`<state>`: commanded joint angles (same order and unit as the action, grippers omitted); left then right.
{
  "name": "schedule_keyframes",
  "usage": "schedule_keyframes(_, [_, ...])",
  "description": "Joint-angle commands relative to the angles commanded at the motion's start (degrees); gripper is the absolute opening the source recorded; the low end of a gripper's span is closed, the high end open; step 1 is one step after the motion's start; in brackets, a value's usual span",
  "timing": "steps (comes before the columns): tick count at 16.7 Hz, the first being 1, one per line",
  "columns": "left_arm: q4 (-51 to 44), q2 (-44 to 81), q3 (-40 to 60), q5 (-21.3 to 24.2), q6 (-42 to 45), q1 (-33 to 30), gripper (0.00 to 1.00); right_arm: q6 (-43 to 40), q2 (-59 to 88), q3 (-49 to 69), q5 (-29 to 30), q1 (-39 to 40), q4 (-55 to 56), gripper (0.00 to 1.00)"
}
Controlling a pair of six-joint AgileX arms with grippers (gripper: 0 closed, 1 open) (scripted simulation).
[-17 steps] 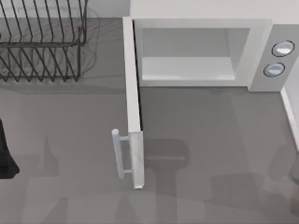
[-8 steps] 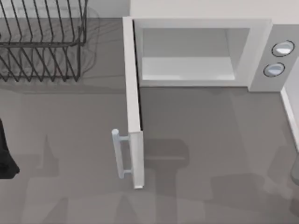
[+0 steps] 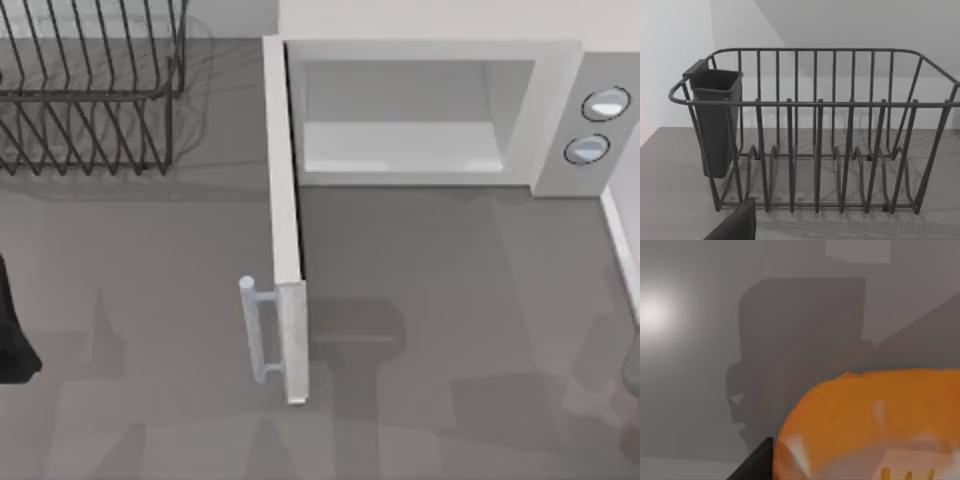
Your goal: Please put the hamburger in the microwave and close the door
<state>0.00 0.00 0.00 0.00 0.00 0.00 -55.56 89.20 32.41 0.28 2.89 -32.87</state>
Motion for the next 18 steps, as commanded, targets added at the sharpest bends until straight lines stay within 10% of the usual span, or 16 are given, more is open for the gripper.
schedule_keyframes(8, [0.0,0.0,0.0,0.0,0.0,0.0,1.0,0.0,0.0,0.0,0.0,0.0,0.0,0.0])
schedule_keyframes(18, [0.0,0.0,0.0,0.0,0.0,0.0,1.0,0.4,-10.5,14.7,-0.6,-0.3,-26.8,0.0])
